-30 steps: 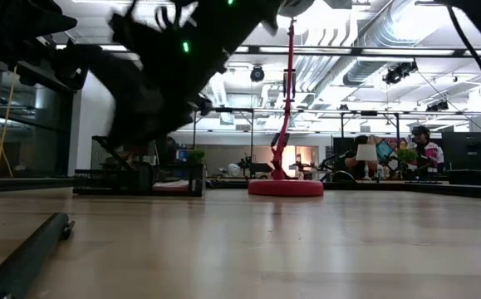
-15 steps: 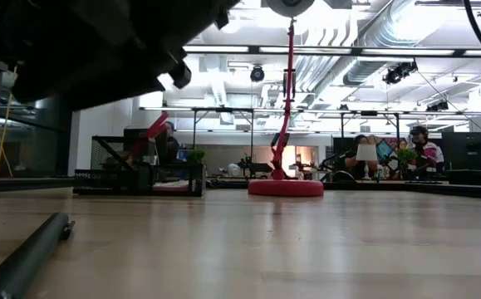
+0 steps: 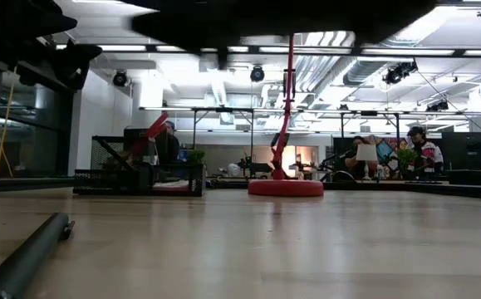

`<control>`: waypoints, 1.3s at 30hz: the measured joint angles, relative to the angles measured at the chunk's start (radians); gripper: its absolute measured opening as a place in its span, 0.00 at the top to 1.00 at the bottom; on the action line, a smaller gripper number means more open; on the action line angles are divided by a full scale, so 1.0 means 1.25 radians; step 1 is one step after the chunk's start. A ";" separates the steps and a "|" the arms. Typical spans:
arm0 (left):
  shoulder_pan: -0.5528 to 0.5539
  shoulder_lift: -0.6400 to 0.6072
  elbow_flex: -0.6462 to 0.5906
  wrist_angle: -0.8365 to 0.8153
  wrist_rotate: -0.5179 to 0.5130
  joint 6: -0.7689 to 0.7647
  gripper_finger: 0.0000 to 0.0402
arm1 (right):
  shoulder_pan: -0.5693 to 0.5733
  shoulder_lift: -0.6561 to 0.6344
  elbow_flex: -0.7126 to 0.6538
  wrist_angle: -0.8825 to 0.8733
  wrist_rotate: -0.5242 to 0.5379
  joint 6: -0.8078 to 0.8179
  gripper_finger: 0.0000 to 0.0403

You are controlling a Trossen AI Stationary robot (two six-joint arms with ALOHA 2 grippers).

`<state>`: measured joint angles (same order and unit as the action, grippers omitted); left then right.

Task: Pick and place office supplies into organizer
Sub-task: Put the black pen into the black desk organizer

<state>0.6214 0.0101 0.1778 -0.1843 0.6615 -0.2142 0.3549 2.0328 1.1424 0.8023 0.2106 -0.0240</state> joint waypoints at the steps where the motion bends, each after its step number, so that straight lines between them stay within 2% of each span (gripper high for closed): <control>1: 0.000 0.000 0.000 0.000 0.000 0.000 0.41 | 0.001 -0.034 -0.055 0.012 0.009 -0.011 0.45; 3: 0.000 0.000 0.000 0.000 0.000 0.000 0.41 | 0.004 -0.104 -0.162 0.024 0.060 -0.015 0.45; 7: 0.000 0.000 0.000 0.000 0.000 0.000 0.41 | 0.019 -0.272 -0.337 0.018 0.299 -0.044 0.45; 8: 0.000 0.000 0.000 0.000 0.000 0.000 0.41 | 0.025 -0.313 -0.375 0.007 0.352 -0.025 0.45; 9: 0.000 0.000 0.000 0.000 0.000 0.000 0.41 | 0.032 -0.354 -0.413 -0.011 0.387 0.047 0.45; 10: 0.000 0.000 0.000 0.000 0.000 0.000 0.41 | 0.038 -0.392 -0.456 -0.032 0.401 0.085 0.45; 15: 0.000 0.000 0.000 0.000 0.000 0.000 0.41 | 0.058 -0.562 -0.636 0.025 0.355 0.108 0.45; 20: 0.000 0.000 0.000 -0.002 0.000 0.000 0.41 | 0.040 -0.765 -0.738 0.013 0.284 0.071 0.45; 24: 0.000 0.000 0.000 0.000 0.000 0.000 0.41 | 0.012 -0.945 -0.763 -0.134 0.229 0.076 0.45; 30: 0.000 0.000 0.000 0.000 0.000 0.000 0.41 | -0.019 -1.173 -0.767 -0.368 0.225 0.111 0.45; 34: 0.000 0.000 0.000 0.000 0.000 0.000 0.41 | -0.033 -1.287 -0.767 -0.503 0.223 0.124 0.45; 39: 0.000 0.000 0.000 0.000 0.000 0.000 0.41 | -0.034 -1.393 -0.767 -0.601 0.224 0.138 0.45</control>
<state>0.6216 0.0097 0.1776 -0.1848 0.6613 -0.2146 0.3122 0.2911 0.1841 0.0516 0.4911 0.1491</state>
